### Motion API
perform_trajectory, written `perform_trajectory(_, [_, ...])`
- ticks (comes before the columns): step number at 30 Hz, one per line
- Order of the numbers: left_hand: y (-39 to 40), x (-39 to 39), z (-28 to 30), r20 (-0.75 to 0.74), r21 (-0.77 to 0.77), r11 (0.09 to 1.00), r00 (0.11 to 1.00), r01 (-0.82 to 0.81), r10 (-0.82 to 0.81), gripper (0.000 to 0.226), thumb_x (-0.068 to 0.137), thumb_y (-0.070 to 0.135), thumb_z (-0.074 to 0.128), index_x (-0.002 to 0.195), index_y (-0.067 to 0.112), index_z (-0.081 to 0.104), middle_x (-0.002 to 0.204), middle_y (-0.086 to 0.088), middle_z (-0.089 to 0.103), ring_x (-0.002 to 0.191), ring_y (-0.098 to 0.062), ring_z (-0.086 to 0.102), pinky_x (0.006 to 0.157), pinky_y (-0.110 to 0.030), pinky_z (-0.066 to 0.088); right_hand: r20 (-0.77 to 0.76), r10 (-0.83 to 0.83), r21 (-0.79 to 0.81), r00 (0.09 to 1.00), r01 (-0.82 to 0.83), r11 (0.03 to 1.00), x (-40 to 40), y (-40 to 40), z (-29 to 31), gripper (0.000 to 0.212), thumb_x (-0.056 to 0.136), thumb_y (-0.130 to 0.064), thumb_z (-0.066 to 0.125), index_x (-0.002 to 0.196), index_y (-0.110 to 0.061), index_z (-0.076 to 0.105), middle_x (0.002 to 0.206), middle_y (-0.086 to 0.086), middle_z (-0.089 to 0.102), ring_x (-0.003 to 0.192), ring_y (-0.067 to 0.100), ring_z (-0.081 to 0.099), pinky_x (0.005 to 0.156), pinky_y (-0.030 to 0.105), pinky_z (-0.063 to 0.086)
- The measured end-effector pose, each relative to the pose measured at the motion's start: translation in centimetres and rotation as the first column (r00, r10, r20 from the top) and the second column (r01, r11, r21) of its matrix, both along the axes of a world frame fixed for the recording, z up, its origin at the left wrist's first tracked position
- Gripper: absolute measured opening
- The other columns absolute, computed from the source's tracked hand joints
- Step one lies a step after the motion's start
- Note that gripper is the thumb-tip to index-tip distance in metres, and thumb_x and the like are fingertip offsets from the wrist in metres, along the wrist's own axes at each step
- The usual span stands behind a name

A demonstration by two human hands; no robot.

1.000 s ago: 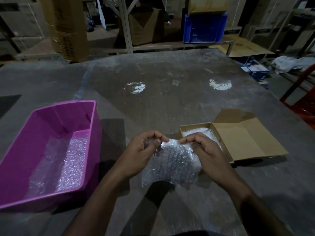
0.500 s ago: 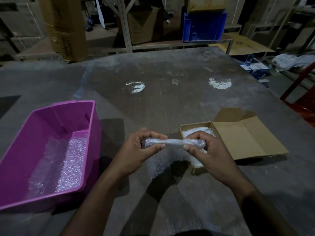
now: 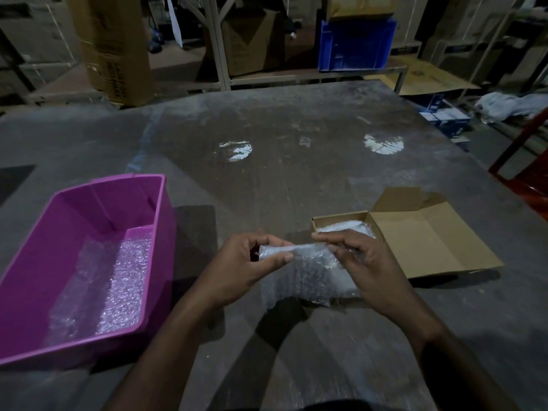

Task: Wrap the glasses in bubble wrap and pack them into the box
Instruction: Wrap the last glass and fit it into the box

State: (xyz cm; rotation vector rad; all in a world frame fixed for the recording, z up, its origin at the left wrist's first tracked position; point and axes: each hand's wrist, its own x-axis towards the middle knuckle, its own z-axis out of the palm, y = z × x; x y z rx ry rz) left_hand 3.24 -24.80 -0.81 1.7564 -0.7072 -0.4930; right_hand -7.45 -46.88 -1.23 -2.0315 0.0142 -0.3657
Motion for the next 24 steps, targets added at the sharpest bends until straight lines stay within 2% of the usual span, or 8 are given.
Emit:
perform_trajectory(3, [-0.4, -0.1, -0.1, 0.048, -0.026, 0.998, 0.997, -0.052, 0.053, 0.016, 0.086, 0.035, 0.075, 0.089, 0.020, 0.078, 0.095, 0.001, 0.074, 0.089, -0.013, 0.070, 0.078, -0.034, 0.054, -0.021, 0.026, -0.064, 0.999, -0.027, 0.998, 0.1, 0.1, -0.3, 0.041, 0.102, -0.002, 0.050, 0.120, -0.034, 0.071, 0.119, -0.018, 0.068, 0.117, -0.003, 0.058, 0.095, 0.007, 0.039])
perform_trajectory(6, [-0.5, -0.2, -0.3, 0.039, -0.040, 0.998, 0.998, -0.051, 0.053, 0.014, 0.089, 0.030, 0.073, 0.095, 0.018, 0.077, 0.092, 0.003, 0.073, 0.084, -0.009, 0.068, 0.073, -0.026, 0.052, -0.086, 0.037, -0.078, 0.996, -0.043, 0.996, 0.1, 0.2, -0.5, 0.027, 0.102, -0.025, 0.056, 0.123, -0.037, 0.068, 0.113, -0.015, 0.063, 0.114, 0.000, 0.057, 0.092, 0.009, 0.039])
perform_trajectory(8, [-0.5, -0.2, -0.4, -0.007, -0.046, 0.998, 0.999, -0.047, 0.046, 0.014, 0.094, 0.023, 0.070, 0.107, 0.020, 0.071, 0.092, 0.001, 0.074, 0.084, -0.013, 0.070, 0.075, -0.028, 0.055, -0.109, 0.024, -0.095, 0.994, -0.035, 0.995, 0.1, 0.3, -0.6, 0.030, 0.093, -0.040, 0.065, 0.123, -0.039, 0.068, 0.105, -0.012, 0.059, 0.107, 0.000, 0.057, 0.084, 0.007, 0.040])
perform_trajectory(13, [-0.4, -0.3, -0.5, 0.026, -0.057, 0.998, 1.000, -0.005, 0.007, 0.010, 0.101, 0.027, 0.056, 0.104, 0.029, 0.065, 0.094, 0.003, 0.066, 0.083, -0.016, 0.063, 0.081, -0.042, 0.051, -0.098, 0.016, -0.090, 0.995, -0.025, 0.996, 0.2, 0.5, -0.8, 0.020, 0.094, -0.027, 0.067, 0.103, -0.045, 0.068, 0.093, -0.010, 0.057, 0.094, 0.002, 0.058, 0.075, 0.007, 0.041])
perform_trajectory(16, [-0.5, -0.7, 0.0, 0.030, -0.024, 0.999, 0.998, 0.048, -0.048, 0.024, 0.106, 0.023, 0.051, 0.110, 0.030, 0.073, 0.107, -0.003, 0.070, 0.091, -0.020, 0.062, 0.083, -0.038, 0.050, -0.081, 0.019, -0.135, 0.997, -0.030, 0.990, 0.3, 0.2, -0.9, 0.023, 0.097, -0.026, 0.063, 0.098, -0.048, 0.065, 0.098, -0.009, 0.057, 0.100, 0.004, 0.057, 0.084, 0.014, 0.043])
perform_trajectory(19, [-0.5, -1.1, 0.5, -0.044, -0.037, 0.997, 0.997, 0.068, -0.070, 0.025, 0.094, 0.025, 0.067, 0.118, 0.022, 0.072, 0.117, 0.004, 0.072, 0.105, -0.014, 0.069, 0.090, -0.032, 0.057, -0.103, 0.027, -0.138, 0.994, -0.041, 0.990, 0.1, -0.1, -0.7, 0.026, 0.102, -0.027, 0.055, 0.118, -0.042, 0.068, 0.111, -0.015, 0.063, 0.112, 0.001, 0.057, 0.093, 0.020, 0.044])
perform_trajectory(22, [-0.7, -1.1, 0.3, -0.080, -0.068, 0.997, 0.996, 0.034, -0.039, 0.032, 0.083, 0.013, 0.080, 0.114, 0.016, 0.072, 0.113, -0.002, 0.075, 0.101, -0.026, 0.073, 0.087, -0.038, 0.061, -0.120, 0.063, -0.049, 0.991, -0.069, 0.996, -0.2, 0.2, -0.5, 0.033, 0.106, -0.023, 0.046, 0.129, -0.042, 0.061, 0.132, -0.025, 0.059, 0.129, -0.005, 0.049, 0.105, 0.017, 0.038])
perform_trajectory(24, [-0.9, -0.9, 0.4, -0.032, -0.060, 0.998, 0.999, -0.011, 0.009, 0.027, 0.085, 0.011, 0.080, 0.111, 0.016, 0.074, 0.108, -0.002, 0.076, 0.099, -0.025, 0.073, 0.085, -0.033, 0.059, -0.108, 0.067, -0.026, 0.992, -0.070, 0.997, -0.2, 0.4, -0.6, 0.039, 0.107, -0.015, 0.042, 0.129, -0.041, 0.061, 0.134, -0.023, 0.058, 0.131, -0.003, 0.047, 0.105, 0.015, 0.037])
